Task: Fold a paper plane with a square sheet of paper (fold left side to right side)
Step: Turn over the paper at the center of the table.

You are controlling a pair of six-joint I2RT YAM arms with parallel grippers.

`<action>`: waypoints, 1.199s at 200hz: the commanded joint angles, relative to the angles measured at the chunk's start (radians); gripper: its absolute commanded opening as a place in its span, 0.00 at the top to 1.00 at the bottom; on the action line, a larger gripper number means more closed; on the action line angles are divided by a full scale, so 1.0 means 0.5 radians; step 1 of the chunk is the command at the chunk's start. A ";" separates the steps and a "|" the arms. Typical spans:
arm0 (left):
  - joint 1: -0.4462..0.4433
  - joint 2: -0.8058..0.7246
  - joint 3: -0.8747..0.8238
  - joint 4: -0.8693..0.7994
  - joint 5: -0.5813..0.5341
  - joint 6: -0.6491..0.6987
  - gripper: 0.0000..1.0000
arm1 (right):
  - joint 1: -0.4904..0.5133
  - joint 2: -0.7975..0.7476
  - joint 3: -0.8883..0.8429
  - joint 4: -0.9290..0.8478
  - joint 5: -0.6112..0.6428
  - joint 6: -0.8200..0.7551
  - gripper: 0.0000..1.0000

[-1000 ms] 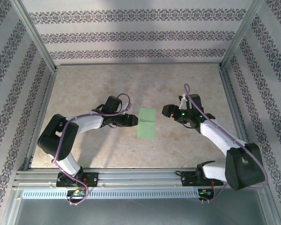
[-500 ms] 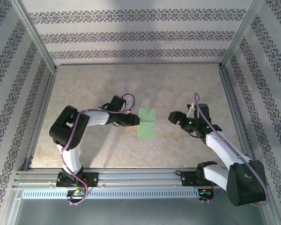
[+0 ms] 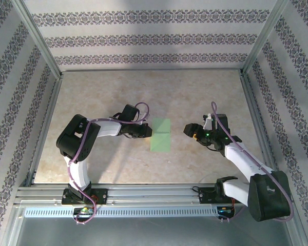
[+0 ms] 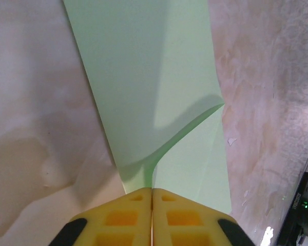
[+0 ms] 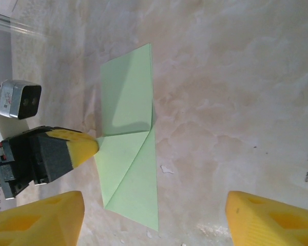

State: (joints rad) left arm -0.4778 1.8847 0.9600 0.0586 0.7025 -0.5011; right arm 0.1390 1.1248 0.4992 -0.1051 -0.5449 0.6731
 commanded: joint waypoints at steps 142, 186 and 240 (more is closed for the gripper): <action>-0.016 -0.416 -0.274 0.325 -0.171 -0.093 0.99 | 0.512 0.858 0.126 1.238 -0.064 0.420 0.41; -0.014 -0.401 -0.274 0.309 -0.178 -0.081 0.99 | 0.575 1.111 0.236 1.396 -0.050 0.470 0.45; -0.014 -0.361 -0.266 0.294 -0.187 -0.077 0.98 | 0.610 1.223 0.269 1.434 -0.027 0.474 0.56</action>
State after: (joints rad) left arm -0.4778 1.6989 0.8303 0.1734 0.6197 -0.5327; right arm 0.4286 1.7184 0.6094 0.5671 -0.5747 0.9089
